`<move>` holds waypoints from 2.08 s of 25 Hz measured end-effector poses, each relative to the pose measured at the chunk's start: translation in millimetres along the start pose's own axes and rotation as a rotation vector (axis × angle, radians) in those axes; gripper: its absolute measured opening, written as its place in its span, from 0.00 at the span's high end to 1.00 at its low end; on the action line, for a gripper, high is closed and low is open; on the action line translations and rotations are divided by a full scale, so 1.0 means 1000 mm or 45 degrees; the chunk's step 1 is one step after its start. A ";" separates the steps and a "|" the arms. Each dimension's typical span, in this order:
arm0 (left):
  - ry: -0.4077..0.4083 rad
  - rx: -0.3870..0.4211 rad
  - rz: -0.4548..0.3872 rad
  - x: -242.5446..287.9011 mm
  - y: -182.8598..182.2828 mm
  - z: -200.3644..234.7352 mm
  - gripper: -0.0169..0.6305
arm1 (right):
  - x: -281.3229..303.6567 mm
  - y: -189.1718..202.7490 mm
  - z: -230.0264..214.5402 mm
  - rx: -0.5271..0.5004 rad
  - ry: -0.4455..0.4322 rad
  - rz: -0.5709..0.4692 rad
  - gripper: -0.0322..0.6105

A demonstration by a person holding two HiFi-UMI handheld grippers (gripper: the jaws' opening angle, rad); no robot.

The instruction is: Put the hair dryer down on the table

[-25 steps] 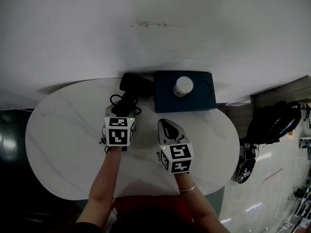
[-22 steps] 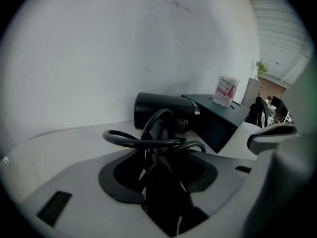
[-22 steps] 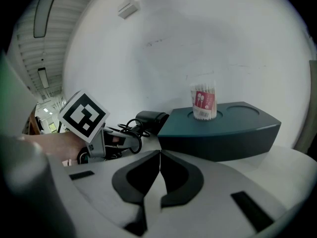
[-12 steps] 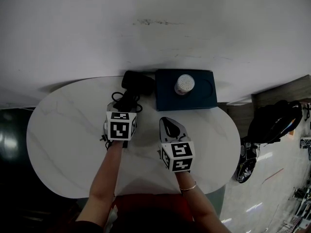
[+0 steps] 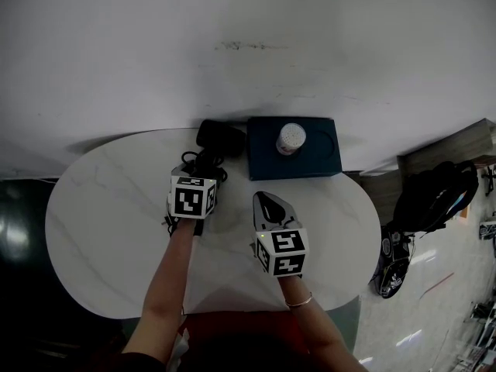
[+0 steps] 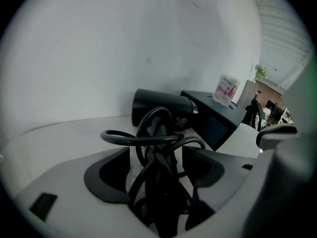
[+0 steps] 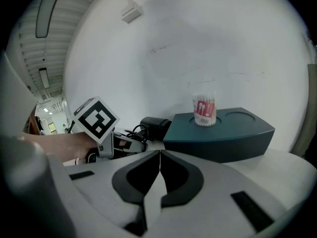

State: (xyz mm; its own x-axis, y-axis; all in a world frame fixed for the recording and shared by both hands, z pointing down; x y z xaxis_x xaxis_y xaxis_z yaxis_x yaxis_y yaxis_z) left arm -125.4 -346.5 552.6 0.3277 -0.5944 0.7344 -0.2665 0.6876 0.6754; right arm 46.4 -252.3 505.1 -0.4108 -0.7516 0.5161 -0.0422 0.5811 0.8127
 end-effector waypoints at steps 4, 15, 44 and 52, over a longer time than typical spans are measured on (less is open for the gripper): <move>0.009 0.017 -0.002 -0.005 0.003 0.003 0.49 | -0.007 -0.002 0.003 -0.006 0.004 -0.014 0.93; 0.051 -0.022 -0.089 -0.044 0.017 0.000 0.49 | -0.021 0.001 0.016 -0.016 0.001 -0.032 0.93; 0.046 -0.044 -0.357 -0.170 0.054 -0.012 0.69 | -0.084 0.022 0.080 -0.023 0.001 -0.129 0.93; 0.074 -0.062 -0.419 -0.196 0.069 -0.022 0.80 | -0.102 0.028 0.089 0.013 0.012 -0.166 0.93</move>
State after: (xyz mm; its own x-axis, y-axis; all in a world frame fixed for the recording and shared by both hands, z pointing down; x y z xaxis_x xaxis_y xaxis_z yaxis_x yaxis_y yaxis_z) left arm -187.6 -173.4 453.4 0.4403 -0.7639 0.4718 -0.0947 0.4830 0.8705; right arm 5.7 -131.5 450.8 -0.3930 -0.8236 0.4089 -0.1038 0.4816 0.8702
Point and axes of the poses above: the fingertips, and each gripper's own axes: x forward along the fingers, z to its left, y out of its underside, the point moved 7 cm from there along -x, backward along the fingers, and after that the axes turned 4 degrees about x, right-handed, at the moved point
